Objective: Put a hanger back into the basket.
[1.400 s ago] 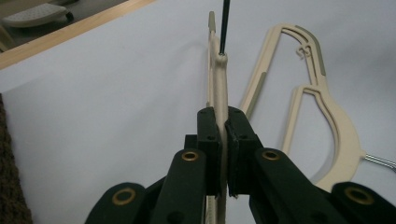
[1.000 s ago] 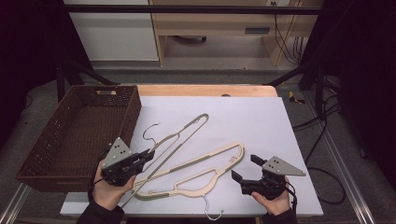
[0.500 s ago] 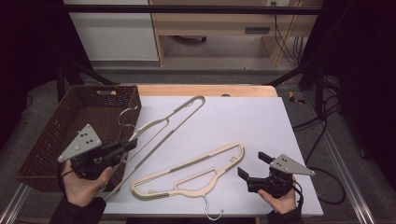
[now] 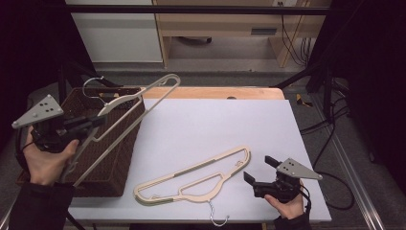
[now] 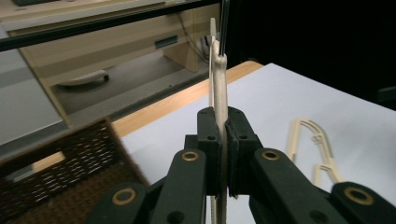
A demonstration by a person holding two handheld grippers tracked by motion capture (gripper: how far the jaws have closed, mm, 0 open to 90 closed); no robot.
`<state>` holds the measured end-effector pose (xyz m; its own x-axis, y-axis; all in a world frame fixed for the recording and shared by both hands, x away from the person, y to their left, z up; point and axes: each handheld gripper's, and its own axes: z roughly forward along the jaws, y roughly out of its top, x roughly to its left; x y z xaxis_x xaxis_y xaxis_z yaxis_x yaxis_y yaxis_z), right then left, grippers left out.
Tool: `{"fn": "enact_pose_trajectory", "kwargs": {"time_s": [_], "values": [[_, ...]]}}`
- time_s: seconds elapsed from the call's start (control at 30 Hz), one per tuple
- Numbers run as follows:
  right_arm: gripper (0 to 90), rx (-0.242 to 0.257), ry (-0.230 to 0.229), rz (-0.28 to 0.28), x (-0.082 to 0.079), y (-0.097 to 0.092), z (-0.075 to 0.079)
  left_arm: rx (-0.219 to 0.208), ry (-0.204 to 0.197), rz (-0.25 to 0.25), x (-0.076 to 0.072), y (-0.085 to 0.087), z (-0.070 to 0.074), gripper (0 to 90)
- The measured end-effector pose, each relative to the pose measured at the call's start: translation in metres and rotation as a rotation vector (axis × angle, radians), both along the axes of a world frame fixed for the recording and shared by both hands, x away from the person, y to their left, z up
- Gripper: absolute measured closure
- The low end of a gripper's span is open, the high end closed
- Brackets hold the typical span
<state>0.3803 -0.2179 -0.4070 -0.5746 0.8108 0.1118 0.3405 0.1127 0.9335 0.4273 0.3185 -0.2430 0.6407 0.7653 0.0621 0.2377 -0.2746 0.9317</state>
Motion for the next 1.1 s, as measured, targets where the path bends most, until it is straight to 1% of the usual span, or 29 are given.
{"fn": "enact_pose_trajectory", "kwargs": {"time_s": [0.13,0.2,0.3,0.37,0.4,0.43,0.5,0.53,0.6,0.63,0.67,0.8,0.93,0.97,1.03,1.1], "values": [[6.6,0.001,0.001,0.0,0.0,0.0,0.0,0.01,0.017,0.038,0.016,0.023,-0.002,85.7],[6.6,0.001,0.002,0.0,0.0,0.0,0.0,0.027,0.022,0.049,0.023,0.033,-0.003,85.7],[6.6,0.0,0.004,-0.003,0.001,-0.001,-0.001,0.062,0.008,0.089,0.03,0.046,-0.006,85.6],[6.7,0.002,0.006,-0.005,0.001,-0.001,-0.001,0.069,0.012,0.109,0.035,0.055,-0.008,85.7],[6.7,0.001,0.01,-0.002,0.001,-0.001,-0.001,0.062,0.023,0.115,0.038,0.059,-0.009,85.7],[6.7,0.001,0.013,-0.003,0.001,0.0,-0.002,0.07,0.026,0.119,0.04,0.064,-0.011,85.7],[6.7,-0.002,0.01,-0.002,0.002,0.0,-0.002,0.071,0.04,0.133,0.046,0.071,-0.015,85.7],[6.7,-0.004,0.009,-0.003,0.002,0.0,-0.002,0.082,0.054,0.143,0.05,0.077,-0.018,85.7],[6.8,-0.003,0.011,-0.003,0.002,0.0,-0.002,0.079,0.068,0.149,0.055,0.084,-0.023,85.7],[6.8,-0.003,0.011,-0.005,0.002,0.0,-0.003,0.079,0.068,0.149,0.055,0.084,-0.023,85.6],[6.9,-0.001,0.013,-0.006,0.002,0.0,-0.003,0.074,0.081,0.151,0.059,0.091,-0.029,85.6],[6.9,0.0,0.017,-0.007,0.002,-0.001,-0.003,0.063,0.105,0.151,0.065,0.099,-0.042,85.6],[6.9,-0.002,0.017,-0.008,0.002,0.0,-0.003,0.062,0.106,0.125,0.066,0.098,-0.044,85.6],[6.9,-0.003,0.017,-0.008,0.002,0.0,-0.003,0.081,0.11,0.12,0.066,0.097,-0.044,85.6],[6.9,-0.004,0.016,-0.009,0.003,0.0,-0.003,0.098,0.118,0.127,0.068,0.095,-0.046,85.6],[6.9,-0.006,0.016,-0.009,0.003,0.0,-0.004,0.095,0.119,0.131,0.069,0.095,-0.047,85.6]]}}
